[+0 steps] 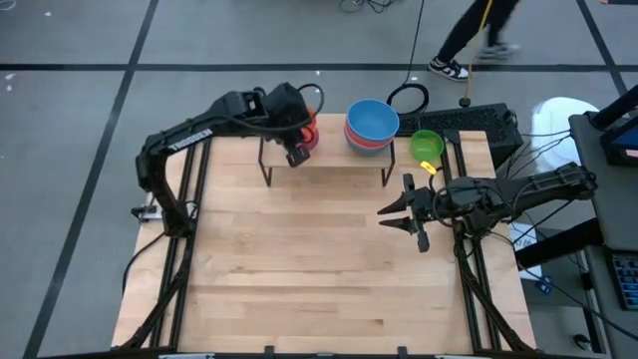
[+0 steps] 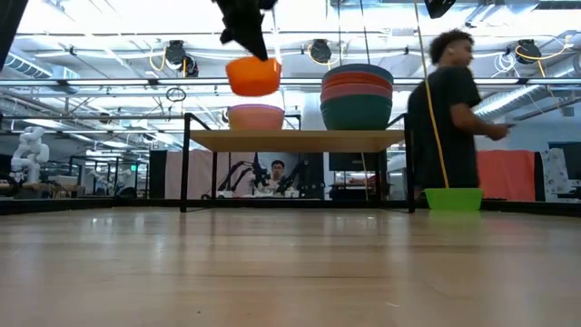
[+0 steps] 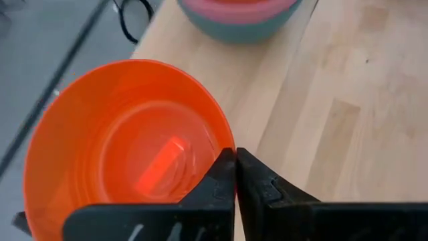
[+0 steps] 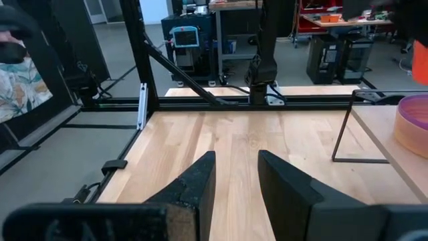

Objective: Place and stack bowls onto a shelf
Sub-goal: Stack the transparent orange bowl on top of the transparent violet bowl on the shelf

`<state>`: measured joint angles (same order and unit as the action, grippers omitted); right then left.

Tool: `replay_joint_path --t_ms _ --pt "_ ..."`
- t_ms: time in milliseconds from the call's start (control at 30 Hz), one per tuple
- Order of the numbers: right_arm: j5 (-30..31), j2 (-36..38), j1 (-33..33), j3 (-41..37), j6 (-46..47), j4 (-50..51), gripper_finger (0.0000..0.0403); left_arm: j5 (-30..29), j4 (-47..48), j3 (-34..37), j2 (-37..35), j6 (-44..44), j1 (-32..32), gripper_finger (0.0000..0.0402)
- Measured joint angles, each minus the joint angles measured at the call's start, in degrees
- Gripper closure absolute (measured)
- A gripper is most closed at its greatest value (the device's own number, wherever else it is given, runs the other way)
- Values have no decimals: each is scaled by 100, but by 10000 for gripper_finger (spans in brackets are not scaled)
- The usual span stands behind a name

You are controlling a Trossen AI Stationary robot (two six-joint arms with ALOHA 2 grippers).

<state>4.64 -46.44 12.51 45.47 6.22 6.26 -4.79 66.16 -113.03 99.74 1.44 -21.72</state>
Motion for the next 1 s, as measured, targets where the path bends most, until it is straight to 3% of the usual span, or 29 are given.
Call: replay_joint_path --t_ms 467,700,1000 --pt "2 0 -2 -2 13 -5 298 334 134 2 820 302 -384 400" --pt "0 0 -2 -4 13 -46 298 332 36 2 848 398 -388 367" --pt "2 0 -2 -4 13 -46 298 331 27 2 801 -195 -358 340"
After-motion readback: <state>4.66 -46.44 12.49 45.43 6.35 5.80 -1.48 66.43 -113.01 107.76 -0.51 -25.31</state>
